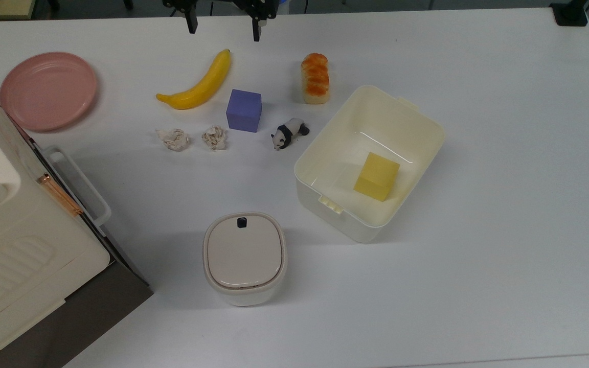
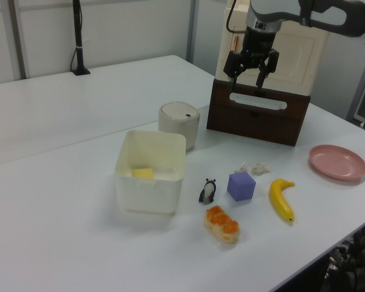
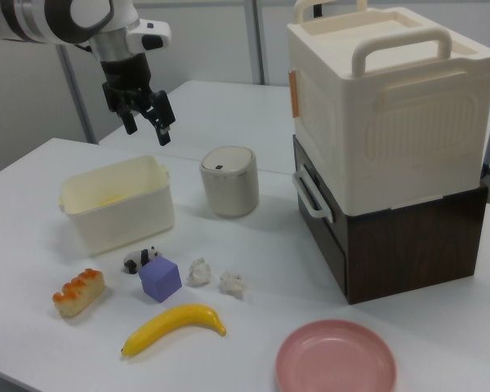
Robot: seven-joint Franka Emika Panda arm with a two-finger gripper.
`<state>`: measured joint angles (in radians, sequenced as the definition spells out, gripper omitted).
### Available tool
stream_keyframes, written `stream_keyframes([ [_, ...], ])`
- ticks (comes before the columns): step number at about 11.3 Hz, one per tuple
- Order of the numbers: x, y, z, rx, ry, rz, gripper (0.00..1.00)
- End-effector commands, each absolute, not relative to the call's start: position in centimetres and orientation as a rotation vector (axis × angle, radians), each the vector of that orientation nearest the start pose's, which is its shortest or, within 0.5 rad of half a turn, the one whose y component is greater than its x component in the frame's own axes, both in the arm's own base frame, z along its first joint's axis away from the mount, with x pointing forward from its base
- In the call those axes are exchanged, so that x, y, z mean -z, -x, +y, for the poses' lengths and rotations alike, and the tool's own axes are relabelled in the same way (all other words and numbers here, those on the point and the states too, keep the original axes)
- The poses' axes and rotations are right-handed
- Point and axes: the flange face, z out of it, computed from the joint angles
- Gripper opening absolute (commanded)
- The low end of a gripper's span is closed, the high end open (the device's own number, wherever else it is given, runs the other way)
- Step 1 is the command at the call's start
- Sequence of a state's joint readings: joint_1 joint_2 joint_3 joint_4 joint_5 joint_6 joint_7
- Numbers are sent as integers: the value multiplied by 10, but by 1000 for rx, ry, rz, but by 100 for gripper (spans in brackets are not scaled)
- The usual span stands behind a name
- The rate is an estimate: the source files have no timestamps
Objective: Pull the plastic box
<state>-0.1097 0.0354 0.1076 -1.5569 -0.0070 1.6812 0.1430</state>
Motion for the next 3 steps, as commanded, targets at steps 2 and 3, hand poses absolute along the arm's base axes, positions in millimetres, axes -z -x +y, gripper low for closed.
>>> stream_keyframes([
  [2, -628, -573, -5, 128, 3111, 188, 100],
  [3, -628, -573, -5, 128, 3111, 188, 100],
])
